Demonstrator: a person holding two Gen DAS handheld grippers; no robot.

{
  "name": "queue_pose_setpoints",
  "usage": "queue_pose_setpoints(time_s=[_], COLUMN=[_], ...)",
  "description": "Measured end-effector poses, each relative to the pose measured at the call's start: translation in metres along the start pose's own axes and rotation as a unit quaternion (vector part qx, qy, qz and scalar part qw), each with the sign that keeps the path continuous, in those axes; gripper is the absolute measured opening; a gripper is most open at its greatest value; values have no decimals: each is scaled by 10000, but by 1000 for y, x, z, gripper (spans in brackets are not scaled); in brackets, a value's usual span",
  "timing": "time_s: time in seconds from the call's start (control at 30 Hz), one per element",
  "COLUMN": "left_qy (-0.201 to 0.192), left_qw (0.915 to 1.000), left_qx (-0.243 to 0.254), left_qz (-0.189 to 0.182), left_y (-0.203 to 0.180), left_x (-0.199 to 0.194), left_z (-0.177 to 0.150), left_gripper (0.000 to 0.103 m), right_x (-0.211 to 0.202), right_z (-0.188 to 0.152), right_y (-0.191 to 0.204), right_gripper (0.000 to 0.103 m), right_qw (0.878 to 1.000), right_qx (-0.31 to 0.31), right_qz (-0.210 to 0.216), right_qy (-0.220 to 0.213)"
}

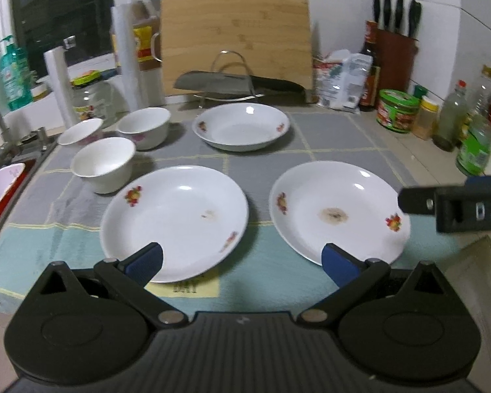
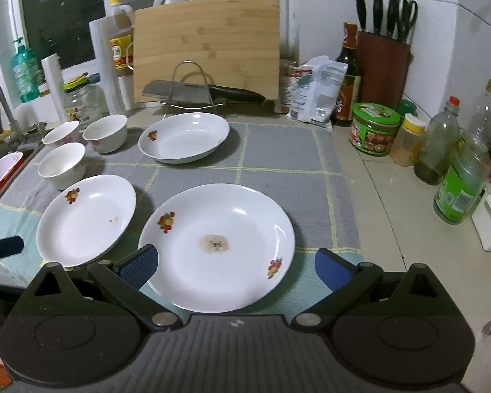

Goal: Organize plates and bowls
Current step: 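Reach the right gripper to the rim of the brown-stained white plate and grasp it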

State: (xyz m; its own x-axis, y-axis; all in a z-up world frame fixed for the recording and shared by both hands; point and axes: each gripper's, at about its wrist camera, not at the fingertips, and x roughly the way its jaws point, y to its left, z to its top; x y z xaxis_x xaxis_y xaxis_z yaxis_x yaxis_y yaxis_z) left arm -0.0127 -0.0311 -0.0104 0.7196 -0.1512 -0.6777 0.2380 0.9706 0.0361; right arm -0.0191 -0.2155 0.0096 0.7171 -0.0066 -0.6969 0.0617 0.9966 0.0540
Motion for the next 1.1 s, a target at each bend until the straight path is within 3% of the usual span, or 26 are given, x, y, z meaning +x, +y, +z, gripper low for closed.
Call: queue_pose_setpoints(time_s=[0.27,0.53,0.77,1.1], left_qy=[81,168,314,390], left_qw=[9981,9911,9871,9733], left_qx=[334,836,956,1504], left_qz=[-508,-1024,-1244,-1689], left_y=[-11,-24,-29,-34], left_x=[18,45,76,104], left_z=[-11,-24,-26,-23], left_gripper=[102,102,102,103], right_x=[11,29,45,76], right_z=[-3,-10,-11,-8], right_y=[-21,-33,-41,-36], right_gripper=[103,103,103,103], right_qw=[9997,9990,9983,9966], right_qx=[248,379,362,366], right_qz=[-8,-113,-325,-408], right_qy=[25,198,330,613])
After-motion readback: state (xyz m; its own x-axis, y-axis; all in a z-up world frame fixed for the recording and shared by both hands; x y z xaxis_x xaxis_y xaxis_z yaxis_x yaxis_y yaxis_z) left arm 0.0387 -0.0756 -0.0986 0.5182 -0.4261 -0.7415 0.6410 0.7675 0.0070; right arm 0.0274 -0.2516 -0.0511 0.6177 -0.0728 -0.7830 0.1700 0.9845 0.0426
